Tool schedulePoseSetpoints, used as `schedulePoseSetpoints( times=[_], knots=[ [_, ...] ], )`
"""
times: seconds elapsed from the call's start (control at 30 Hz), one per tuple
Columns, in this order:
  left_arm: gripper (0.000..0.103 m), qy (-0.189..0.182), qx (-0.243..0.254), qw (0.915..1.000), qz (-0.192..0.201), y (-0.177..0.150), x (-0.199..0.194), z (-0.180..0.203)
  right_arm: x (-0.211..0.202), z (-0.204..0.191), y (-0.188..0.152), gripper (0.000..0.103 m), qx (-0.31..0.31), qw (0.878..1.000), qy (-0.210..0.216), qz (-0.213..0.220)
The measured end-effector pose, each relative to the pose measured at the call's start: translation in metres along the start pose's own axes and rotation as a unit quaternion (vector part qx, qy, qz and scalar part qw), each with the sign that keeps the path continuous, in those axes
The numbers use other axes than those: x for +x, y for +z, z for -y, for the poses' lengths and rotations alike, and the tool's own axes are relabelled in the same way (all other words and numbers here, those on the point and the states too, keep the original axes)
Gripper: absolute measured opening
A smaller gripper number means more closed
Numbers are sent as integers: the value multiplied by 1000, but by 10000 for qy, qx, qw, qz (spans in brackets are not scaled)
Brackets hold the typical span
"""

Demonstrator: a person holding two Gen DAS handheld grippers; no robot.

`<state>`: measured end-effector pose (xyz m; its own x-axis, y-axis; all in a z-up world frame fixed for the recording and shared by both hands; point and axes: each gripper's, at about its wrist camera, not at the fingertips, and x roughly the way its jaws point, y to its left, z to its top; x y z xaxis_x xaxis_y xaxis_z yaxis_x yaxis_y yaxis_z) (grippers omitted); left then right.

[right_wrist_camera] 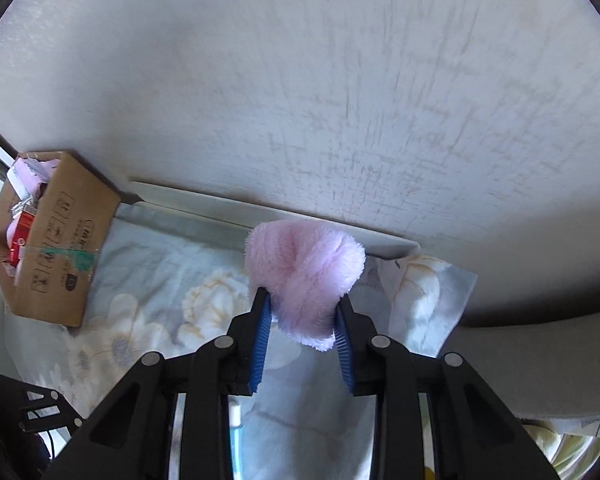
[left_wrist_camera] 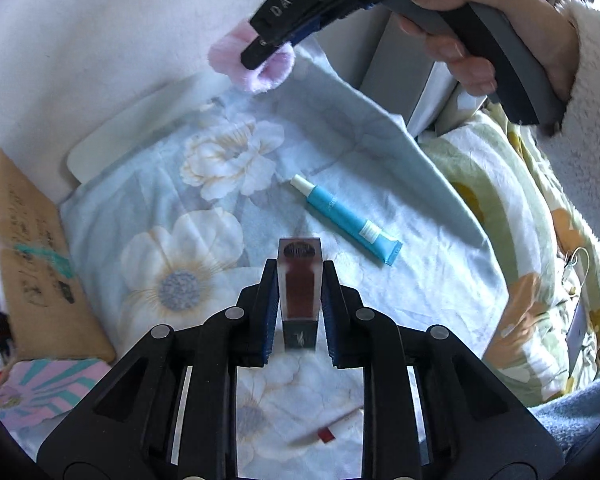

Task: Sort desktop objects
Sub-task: 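Lift the lipstick and pink sock toward the cardboard box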

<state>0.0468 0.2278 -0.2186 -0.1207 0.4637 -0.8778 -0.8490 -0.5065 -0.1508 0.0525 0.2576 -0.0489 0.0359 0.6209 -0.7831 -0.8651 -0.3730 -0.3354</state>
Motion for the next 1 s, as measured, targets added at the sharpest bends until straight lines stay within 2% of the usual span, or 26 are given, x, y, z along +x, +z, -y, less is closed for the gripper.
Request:
schedulePoseSetpoints(
  times=[0.17, 0.3, 0.47, 0.83, 1.0],
  knots=[
    [18, -24, -98, 9999, 77, 1, -30, 0, -28, 7, 6, 28, 3, 9999, -81, 64],
    [18, 55, -44, 9997, 251, 0, -64, -3, -43, -4, 20, 28, 147, 9998, -16, 111],
    [18, 192, -105, 9988, 449, 5, -99, -14, -71, -22, 19, 28, 142, 9996, -136, 198],
    [18, 665, -315, 9941, 791, 0, -181, -55, -105, -100, 31, 28, 15, 9988, -109, 470],
    [18, 872, -583, 9904, 899, -10, -210, -87, -101, -142, 43, 28, -162, 9984, 7, 536]
  ],
)
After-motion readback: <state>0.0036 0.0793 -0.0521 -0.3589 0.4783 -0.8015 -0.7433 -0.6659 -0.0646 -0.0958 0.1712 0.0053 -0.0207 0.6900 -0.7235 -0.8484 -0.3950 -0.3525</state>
